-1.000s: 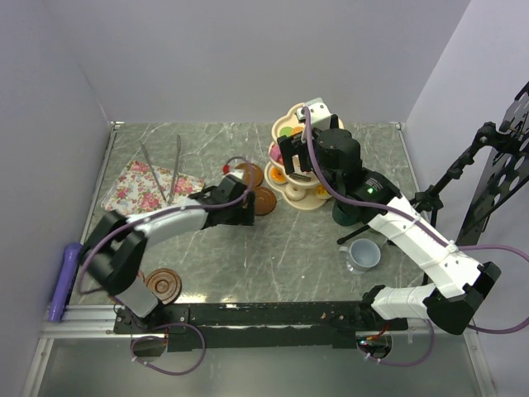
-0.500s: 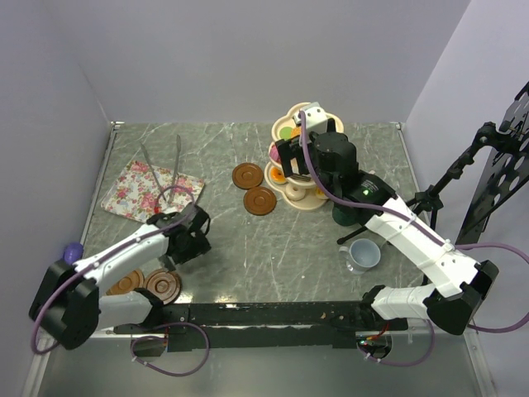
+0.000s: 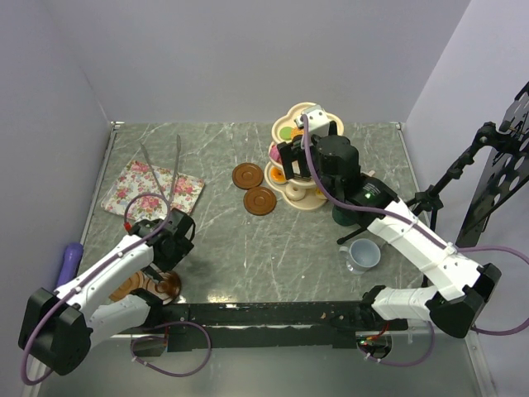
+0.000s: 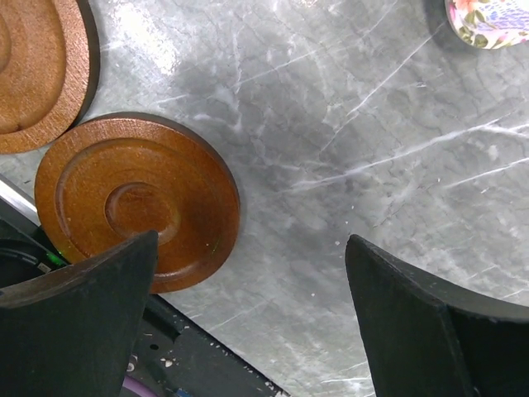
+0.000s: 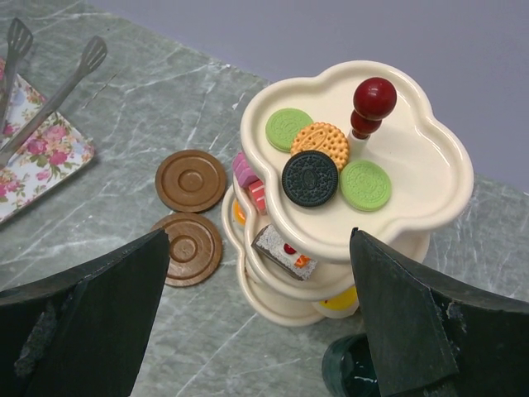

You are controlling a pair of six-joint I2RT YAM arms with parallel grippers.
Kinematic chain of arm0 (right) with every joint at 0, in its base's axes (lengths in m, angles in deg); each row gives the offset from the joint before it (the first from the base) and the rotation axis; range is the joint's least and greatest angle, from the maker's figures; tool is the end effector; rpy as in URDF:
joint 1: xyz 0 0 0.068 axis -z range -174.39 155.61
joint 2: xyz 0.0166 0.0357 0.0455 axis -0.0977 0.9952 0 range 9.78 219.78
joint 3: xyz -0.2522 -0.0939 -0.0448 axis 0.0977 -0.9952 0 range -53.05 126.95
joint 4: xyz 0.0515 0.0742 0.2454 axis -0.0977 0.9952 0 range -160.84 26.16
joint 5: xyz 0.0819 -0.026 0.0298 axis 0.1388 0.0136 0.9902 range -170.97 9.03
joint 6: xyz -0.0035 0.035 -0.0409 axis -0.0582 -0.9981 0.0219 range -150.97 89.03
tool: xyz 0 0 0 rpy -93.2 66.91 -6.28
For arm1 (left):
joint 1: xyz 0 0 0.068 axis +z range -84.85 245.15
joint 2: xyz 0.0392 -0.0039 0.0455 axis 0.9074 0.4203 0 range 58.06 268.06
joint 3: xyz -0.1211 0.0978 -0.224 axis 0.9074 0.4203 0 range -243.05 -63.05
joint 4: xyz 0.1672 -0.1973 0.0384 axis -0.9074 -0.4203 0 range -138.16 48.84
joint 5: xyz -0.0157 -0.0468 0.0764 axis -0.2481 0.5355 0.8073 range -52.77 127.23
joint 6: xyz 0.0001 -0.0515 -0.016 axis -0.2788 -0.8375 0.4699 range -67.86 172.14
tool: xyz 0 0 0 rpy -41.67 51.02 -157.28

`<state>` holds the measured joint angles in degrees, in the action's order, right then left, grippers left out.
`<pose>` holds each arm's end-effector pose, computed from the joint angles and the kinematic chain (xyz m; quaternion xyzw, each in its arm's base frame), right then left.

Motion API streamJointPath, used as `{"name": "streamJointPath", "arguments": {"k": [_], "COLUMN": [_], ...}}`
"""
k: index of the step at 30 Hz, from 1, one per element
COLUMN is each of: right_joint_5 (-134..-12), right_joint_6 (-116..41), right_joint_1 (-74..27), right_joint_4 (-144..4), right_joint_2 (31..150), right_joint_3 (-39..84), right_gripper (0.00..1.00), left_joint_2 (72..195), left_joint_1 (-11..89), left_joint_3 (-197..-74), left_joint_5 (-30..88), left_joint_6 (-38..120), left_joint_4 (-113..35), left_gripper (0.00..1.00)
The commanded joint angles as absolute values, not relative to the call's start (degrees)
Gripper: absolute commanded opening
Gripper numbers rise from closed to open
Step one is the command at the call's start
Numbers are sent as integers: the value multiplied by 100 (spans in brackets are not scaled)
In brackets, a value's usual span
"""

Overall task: Serve the afternoon tea
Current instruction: Move the coaster to the center of the board.

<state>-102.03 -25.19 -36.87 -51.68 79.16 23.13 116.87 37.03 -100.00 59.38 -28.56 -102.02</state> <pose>0.2064 0.1716 0.4262 -0.2086 0.7459 0.0588 0.6298 0.1356 -0.0572 0.1975 -0.4447 0.8727 0.0609 0.1922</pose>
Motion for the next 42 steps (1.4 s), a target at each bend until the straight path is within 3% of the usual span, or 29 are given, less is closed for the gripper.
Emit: {"name": "streamJointPath", "arguments": {"k": [1,20,28,35,42], "right_joint_5": [-10180,-10277,-10391,-10356,-10268], "right_joint_6": [-2605,-2614,-2614,-2579,-2570], "right_joint_1": [-3658,-3667,-3676,-3658,-3658], "right_joint_4": [-5458,-5423,-5370,-5370,-5414], "right_joint_2": [7631,7526,7490,7587,7640], "right_joint_3": [2227,2219,2166,2254,2263], "right_gripper": [95,95,96,95,95], "left_joint_2": [11922,13627,13831,12935,12679], "left_joint_1": [3737,3658,3026,3051,4263], "left_joint_3": [-10058,-10515,-11226,-11342,-10850], "left_joint_5": [5999,4858,4391,4961,5577], "left_joint_6": [-2819,-878,98,47,-419], "left_joint_4": [-10076,-7598,-6886,-7305,-8878], "left_gripper": [100,100,100,100,91]}}
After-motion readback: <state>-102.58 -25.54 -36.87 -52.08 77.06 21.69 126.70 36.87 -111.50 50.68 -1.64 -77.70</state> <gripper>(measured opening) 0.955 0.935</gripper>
